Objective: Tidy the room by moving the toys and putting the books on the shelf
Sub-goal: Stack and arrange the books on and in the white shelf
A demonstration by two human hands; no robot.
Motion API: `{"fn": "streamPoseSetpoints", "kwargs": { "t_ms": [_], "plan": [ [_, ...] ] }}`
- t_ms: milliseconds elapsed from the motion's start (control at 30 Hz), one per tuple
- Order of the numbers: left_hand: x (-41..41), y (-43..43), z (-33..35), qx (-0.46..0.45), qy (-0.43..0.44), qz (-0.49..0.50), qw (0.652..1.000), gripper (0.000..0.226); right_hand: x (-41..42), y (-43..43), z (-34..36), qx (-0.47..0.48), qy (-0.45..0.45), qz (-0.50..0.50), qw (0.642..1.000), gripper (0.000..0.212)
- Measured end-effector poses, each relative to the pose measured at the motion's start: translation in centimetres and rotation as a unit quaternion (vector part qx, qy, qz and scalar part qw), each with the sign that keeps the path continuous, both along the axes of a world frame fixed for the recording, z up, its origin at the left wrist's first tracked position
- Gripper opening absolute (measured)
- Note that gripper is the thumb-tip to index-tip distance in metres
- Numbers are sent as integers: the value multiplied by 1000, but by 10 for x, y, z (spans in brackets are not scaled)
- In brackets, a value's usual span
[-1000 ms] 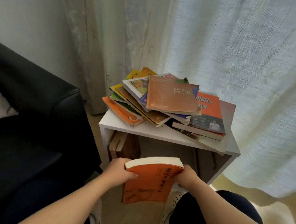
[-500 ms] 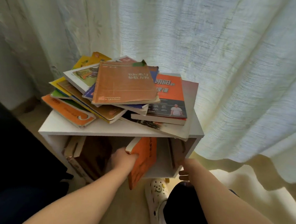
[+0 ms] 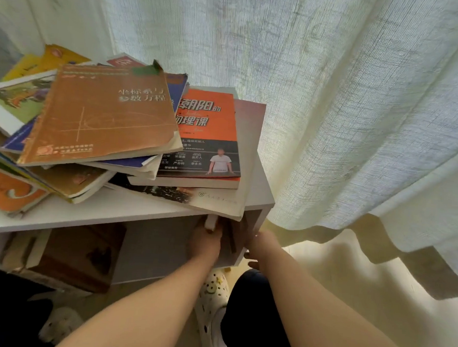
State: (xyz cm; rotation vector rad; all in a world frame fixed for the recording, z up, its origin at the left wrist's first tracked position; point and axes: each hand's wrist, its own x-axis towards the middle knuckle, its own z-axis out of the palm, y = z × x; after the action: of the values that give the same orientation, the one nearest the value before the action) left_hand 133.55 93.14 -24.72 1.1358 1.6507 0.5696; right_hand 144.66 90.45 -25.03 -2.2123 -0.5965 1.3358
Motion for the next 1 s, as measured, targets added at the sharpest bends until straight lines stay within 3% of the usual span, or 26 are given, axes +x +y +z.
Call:
{"fn": "streamPoseSetpoints", "kwargs": {
  "t_ms": [133, 233, 400, 500, 667, 800, 900, 1000],
  "plan": [
    [0, 7, 5, -28, 3, -159, 987, 48, -4, 9, -2, -22, 4, -22, 1000, 14],
    [2, 10, 8, -38, -9, -208, 977, 42, -3, 11, -5, -20, 14, -50, 998, 12],
    [-3, 15, 2, -26, 48, -272, 961, 35, -5, 9, -4, -17, -2, -34, 999, 10],
    [-7, 20, -1, -26, 74, -290, 954, 37, -8, 8, 0, -9, 4, -44, 999, 12],
    [-6, 22, 9, 10, 109, -309, 945, 18, -11, 6, 7, 1, -11, -38, 999, 14],
    [-15, 15, 22, 25, 105, -317, 942, 31, -16, 1, 15, 12, -19, -38, 999, 14],
    [-26, 10, 38, 29, 103, -314, 943, 28, -21, -6, 26, 19, -25, -28, 999, 12],
    [-42, 1, 64, 35, 102, -315, 943, 45, -26, -17, 46, 18, -29, -15, 999, 11]
  ]
}}
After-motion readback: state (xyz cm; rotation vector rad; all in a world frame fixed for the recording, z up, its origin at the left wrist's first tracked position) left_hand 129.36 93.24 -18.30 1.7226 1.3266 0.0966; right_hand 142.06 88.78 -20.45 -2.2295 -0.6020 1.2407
